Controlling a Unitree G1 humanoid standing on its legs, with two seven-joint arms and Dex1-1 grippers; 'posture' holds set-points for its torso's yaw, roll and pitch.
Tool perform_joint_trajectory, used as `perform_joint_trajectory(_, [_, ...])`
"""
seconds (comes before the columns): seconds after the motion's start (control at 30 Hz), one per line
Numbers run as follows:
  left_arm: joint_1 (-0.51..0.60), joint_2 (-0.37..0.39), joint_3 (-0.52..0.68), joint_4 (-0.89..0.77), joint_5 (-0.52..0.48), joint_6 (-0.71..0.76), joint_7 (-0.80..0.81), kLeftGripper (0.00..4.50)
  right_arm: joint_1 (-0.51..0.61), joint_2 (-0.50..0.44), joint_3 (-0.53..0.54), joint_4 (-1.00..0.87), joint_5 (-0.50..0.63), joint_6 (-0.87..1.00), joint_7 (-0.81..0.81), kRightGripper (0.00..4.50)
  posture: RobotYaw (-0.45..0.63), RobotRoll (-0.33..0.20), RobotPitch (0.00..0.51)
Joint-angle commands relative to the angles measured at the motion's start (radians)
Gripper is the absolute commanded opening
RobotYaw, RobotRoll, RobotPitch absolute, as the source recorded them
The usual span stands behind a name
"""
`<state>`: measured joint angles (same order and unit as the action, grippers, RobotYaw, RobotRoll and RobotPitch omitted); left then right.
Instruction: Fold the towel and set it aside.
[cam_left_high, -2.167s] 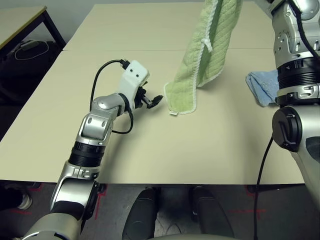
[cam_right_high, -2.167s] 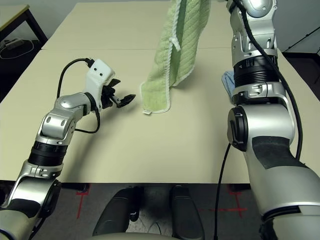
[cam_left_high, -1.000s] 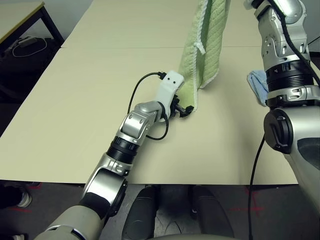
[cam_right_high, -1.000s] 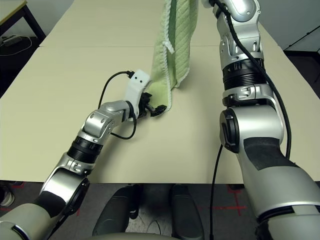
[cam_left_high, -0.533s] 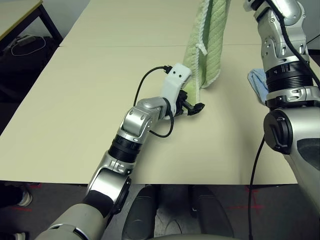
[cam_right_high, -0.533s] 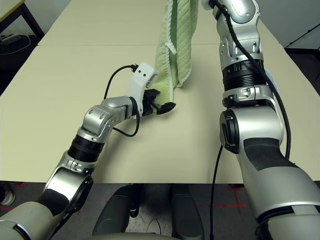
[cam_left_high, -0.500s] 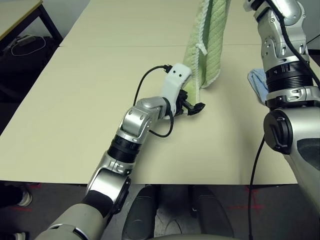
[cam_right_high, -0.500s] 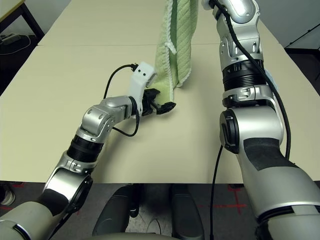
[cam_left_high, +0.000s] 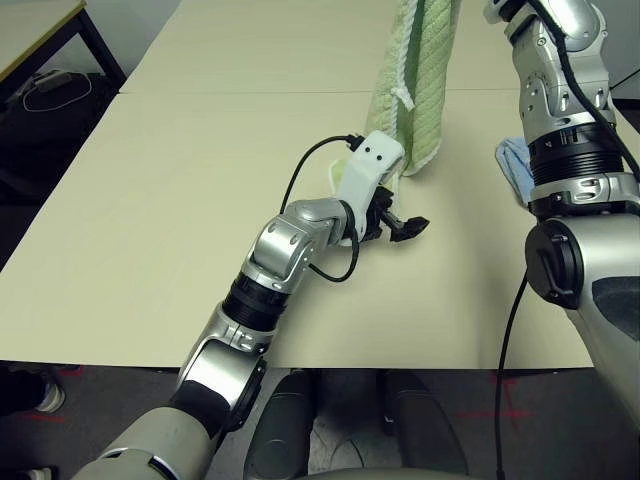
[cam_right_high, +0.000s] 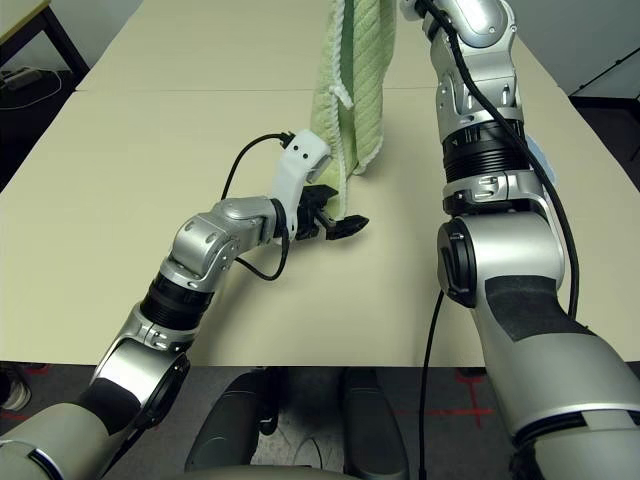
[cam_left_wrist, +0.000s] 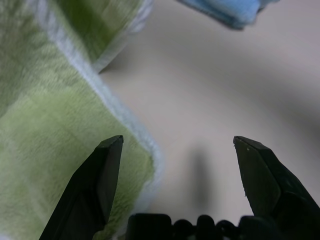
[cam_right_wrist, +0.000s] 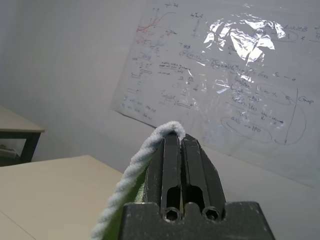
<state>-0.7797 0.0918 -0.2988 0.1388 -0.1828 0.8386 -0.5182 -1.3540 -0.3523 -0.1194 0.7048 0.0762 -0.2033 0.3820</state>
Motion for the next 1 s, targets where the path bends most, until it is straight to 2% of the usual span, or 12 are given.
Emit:
perform_joint_trajectory(0.03, [-0.024, -0.023, -0.025, 0.071, 0.032, -0.050, 0.004, 4.48, 0.007, -0.005, 0.004, -0.014, 0.000, -0.007, -0.001, 0.00, 0.12, 0.000, 0.187])
perform_joint_trajectory(0.4, [-0.064, -0.079, -0.030, 0.237, 0.084, -0.140, -0.006, 4.48, 0.001, -0.005, 0.006, -0.012, -0.002, -0.007, -0.003, 0.00, 0.11, 0.000, 0.187])
perform_joint_trajectory(0.47, [-0.060, -0.072, -0.034, 0.253, 0.098, -0.147, -0.004, 4.12, 0.000, -0.006, 0.007, -0.013, -0.003, -0.007, -0.003, 0.00, 0.11, 0.000, 0.187])
perform_joint_trajectory(0.57, [-0.049, -0.058, -0.031, 0.275, 0.112, -0.153, -0.003, 3.21, -0.002, -0.007, 0.006, -0.013, -0.002, -0.008, -0.002, 0.00, 0.11, 0.000, 0.186])
perform_joint_trajectory(0.83, [-0.033, -0.024, -0.025, 0.290, 0.131, -0.169, -0.018, 0.13, -0.007, -0.007, 0.006, -0.008, -0.003, -0.013, -0.001, 0.00, 0.12, 0.000, 0.186])
perform_joint_trajectory(1.0, [-0.026, 0.015, -0.027, 0.244, 0.124, -0.147, -0.057, 0.06, -0.008, -0.013, 0.007, 0.012, -0.009, -0.021, -0.001, 0.00, 0.12, 0.000, 0.186])
